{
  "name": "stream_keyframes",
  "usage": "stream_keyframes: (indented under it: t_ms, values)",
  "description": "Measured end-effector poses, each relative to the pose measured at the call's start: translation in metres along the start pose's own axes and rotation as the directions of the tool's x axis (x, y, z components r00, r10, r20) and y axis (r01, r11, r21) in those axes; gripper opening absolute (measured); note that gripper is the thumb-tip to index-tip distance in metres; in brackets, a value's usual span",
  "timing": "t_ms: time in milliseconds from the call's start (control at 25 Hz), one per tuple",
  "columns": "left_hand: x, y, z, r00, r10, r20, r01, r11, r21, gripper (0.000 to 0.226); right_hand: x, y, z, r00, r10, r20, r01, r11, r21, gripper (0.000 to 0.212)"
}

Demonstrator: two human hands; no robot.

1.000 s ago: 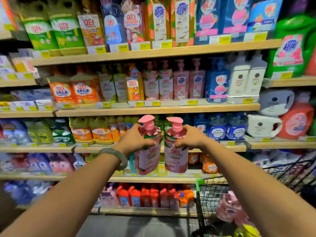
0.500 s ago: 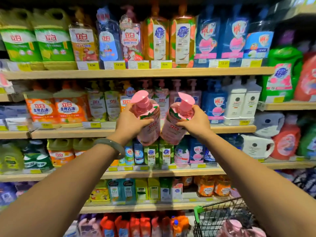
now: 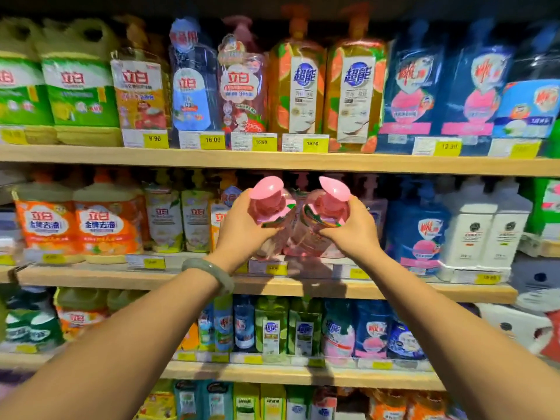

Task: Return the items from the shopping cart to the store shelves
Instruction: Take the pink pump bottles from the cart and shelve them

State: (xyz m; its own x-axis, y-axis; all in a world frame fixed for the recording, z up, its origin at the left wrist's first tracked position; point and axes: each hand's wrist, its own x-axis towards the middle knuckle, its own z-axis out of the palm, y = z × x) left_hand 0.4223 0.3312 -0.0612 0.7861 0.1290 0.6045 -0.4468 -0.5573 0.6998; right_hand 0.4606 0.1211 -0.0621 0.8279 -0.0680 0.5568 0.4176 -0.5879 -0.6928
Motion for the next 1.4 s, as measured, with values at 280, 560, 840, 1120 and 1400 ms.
stream_keyframes:
  t_ms: [280, 560, 840, 1120, 1400]
  values:
    - [0.037, -0.025, 0.018, 0.995, -0.062, 0.078, 0.048, 0.985, 0.167, 0.075, 0.024, 0.016, 0.020, 0.990, 0.077, 0.120, -0.052, 0.978, -0.203, 0.075]
    - [0.069, -0.038, 0.021, 0.963, -0.235, 0.133, 0.189, 0.939, 0.289, 0.082, 0.059, 0.013, 0.034, 0.959, 0.248, 0.135, -0.177, 0.901, -0.396, 0.080]
    - [0.070, -0.051, 0.046, 0.977, -0.213, 0.000, 0.184, 0.845, 0.503, 0.052, 0.070, 0.030, 0.057, 0.957, 0.273, 0.094, -0.201, 0.864, -0.461, 0.062]
    - [0.049, -0.059, 0.065, 0.994, -0.057, -0.093, 0.098, 0.851, 0.516, 0.055, 0.068, 0.023, 0.070, 0.958, 0.288, 0.013, -0.253, 0.862, -0.439, 0.064]
    - [0.025, -0.061, 0.047, 0.999, -0.024, -0.023, 0.031, 0.941, 0.338, 0.073, 0.044, 0.034, 0.074, 0.976, 0.215, 0.044, -0.190, 0.925, -0.330, 0.066]
